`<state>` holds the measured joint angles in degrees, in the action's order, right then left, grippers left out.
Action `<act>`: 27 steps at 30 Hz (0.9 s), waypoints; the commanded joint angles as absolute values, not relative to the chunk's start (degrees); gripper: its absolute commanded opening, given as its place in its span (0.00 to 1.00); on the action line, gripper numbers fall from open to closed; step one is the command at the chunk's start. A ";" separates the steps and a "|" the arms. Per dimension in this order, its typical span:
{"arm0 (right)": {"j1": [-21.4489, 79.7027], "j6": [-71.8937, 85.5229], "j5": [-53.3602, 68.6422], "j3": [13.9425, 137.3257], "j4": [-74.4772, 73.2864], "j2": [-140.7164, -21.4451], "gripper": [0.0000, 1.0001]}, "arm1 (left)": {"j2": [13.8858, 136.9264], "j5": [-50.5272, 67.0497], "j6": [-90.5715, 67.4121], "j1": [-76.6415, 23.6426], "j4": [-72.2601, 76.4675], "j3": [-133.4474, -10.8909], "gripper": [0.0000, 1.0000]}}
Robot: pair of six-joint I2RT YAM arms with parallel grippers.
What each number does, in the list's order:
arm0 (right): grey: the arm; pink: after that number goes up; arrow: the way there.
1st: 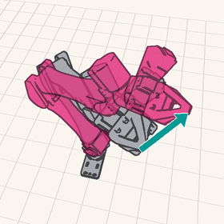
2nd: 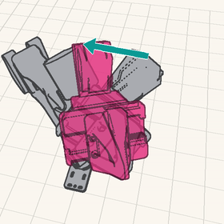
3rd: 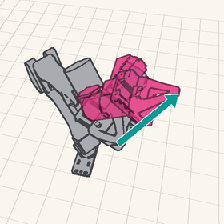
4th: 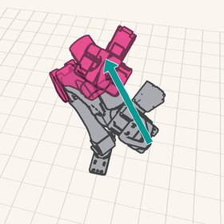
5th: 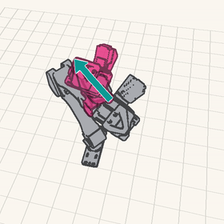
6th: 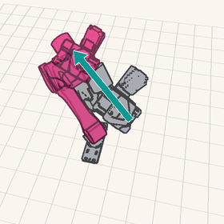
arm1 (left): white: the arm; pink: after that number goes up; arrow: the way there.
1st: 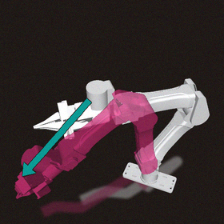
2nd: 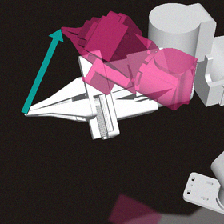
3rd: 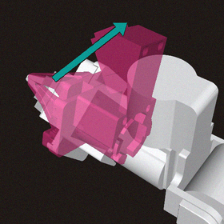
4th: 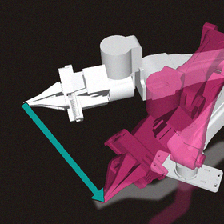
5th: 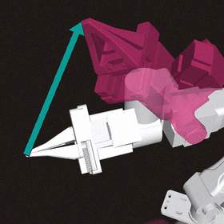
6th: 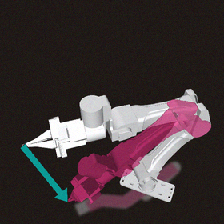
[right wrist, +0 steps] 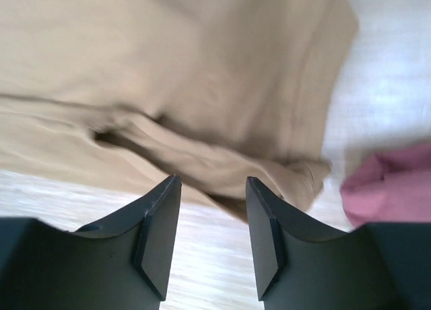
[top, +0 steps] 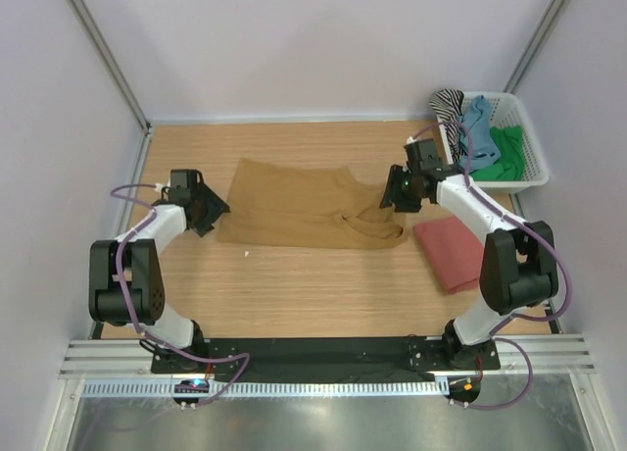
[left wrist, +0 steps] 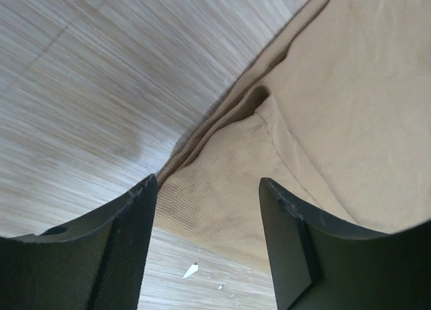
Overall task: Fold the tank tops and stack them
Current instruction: Fold the tank top
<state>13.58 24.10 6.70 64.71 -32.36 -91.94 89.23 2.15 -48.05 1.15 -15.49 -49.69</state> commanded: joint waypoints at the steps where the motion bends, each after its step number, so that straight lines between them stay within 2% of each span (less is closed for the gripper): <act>1: 14.15 23.56 5.98 71.44 -30.41 -93.86 0.49 | 86.84 -2.46 -49.48 1.49 -14.59 -53.95 0.64; 4: 14.15 24.43 5.71 75.31 -28.40 -97.02 0.48 | 89.02 -1.77 -50.53 1.49 -13.80 -58.16 0.65; 7: 14.24 25.57 6.85 78.21 -24.35 -99.22 0.51 | 93.33 2.52 -50.63 1.49 -9.69 -62.65 0.65; 13: 15.20 26.89 9.49 91.48 -23.12 -112.31 0.53 | 105.09 4.92 -49.22 1.41 -10.02 -75.48 0.63; 20: 16.96 27.42 10.11 109.04 -26.35 -127.07 0.56 | 121.52 7.99 -47.72 1.32 -17.75 -93.15 0.59; 27: 17.75 26.98 11.69 115.22 -26.98 -135.95 0.57 | 129.89 10.90 -46.50 0.53 -21.61 -103.77 0.57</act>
<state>17.34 26.98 10.17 111.39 -26.20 -134.41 127.85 8.49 -48.60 0.89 -17.89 -97.80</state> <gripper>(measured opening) 0.565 0.576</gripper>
